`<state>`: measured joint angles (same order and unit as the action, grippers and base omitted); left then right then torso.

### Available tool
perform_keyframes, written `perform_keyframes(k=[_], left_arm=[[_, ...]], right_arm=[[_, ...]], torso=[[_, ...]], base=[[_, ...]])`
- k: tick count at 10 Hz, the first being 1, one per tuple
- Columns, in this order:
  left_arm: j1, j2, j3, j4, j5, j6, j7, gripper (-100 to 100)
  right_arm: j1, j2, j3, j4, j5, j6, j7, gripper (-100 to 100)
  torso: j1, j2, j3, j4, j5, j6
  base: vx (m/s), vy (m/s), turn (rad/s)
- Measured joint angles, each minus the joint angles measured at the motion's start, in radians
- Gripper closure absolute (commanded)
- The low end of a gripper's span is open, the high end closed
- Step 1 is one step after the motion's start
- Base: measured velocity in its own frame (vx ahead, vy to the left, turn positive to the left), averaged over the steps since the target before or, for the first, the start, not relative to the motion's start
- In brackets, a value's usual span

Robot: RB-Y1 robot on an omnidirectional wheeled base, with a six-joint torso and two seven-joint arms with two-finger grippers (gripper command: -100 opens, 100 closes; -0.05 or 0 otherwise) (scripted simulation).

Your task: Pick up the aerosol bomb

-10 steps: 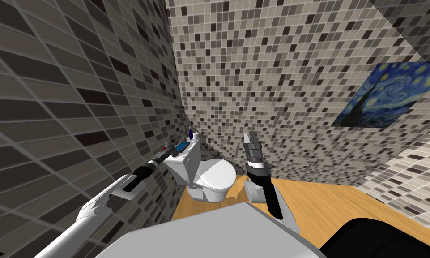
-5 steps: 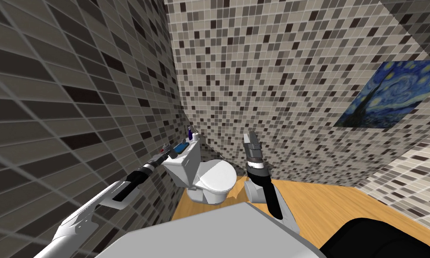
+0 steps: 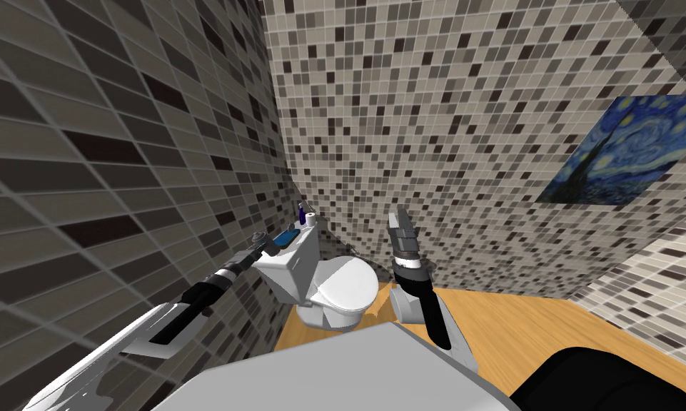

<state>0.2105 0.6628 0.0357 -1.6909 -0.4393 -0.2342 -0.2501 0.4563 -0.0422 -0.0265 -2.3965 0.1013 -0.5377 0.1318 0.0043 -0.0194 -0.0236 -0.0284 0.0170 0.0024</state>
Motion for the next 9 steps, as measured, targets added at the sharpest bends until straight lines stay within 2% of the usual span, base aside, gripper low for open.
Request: perform_keyframes(k=[1,3,5,7,8,9], left_arm=[[0.028,0.003,0.013,-0.019,-0.004,0.0,0.007,100],[0.08,0.006,0.012,-0.087,-0.007,0.015,0.01,100],[0.127,0.019,0.036,-0.134,-0.017,0.028,0.028,100],[0.186,0.025,0.041,-0.208,-0.019,0.043,0.033,100],[0.194,0.025,0.041,-0.23,-0.019,0.043,0.033,100],[0.194,0.025,0.041,-0.233,-0.019,0.042,0.033,0]], right_arm=[[0.0,0.0,0.0,0.0,0.0,0.0,0.0,0],[0.0,0.0,0.0,0.0,0.0,0.0,0.0,0],[0.0,0.0,0.0,0.0,0.0,0.0,0.0,0],[0.0,0.0,0.0,0.0,0.0,0.0,0.0,0],[0.0,0.0,0.0,0.0,0.0,0.0,0.0,0],[0.0,0.0,0.0,0.0,0.0,0.0,0.0,0]], torso=[[0.0,-0.002,-0.001,-0.001,0.0,0.0],[-0.001,0.002,0.001,0.0,0.0,0.001],[0.0,-0.001,-0.001,0.0,0.0,0.0],[-0.002,0.003,0.001,0.001,0.0,0.001],[-0.002,0.004,0.003,0.001,-0.001,0.002],[-0.001,0.004,0.003,0.001,0.0,0.001]], base=[[0.053,-0.006,0.01],[0.044,-0.004,-0.011],[0.072,-0.001,0.001],[0.003,-0.005,0.002],[0.0,0.0,0.0],[0.0,0.0,0.0]])
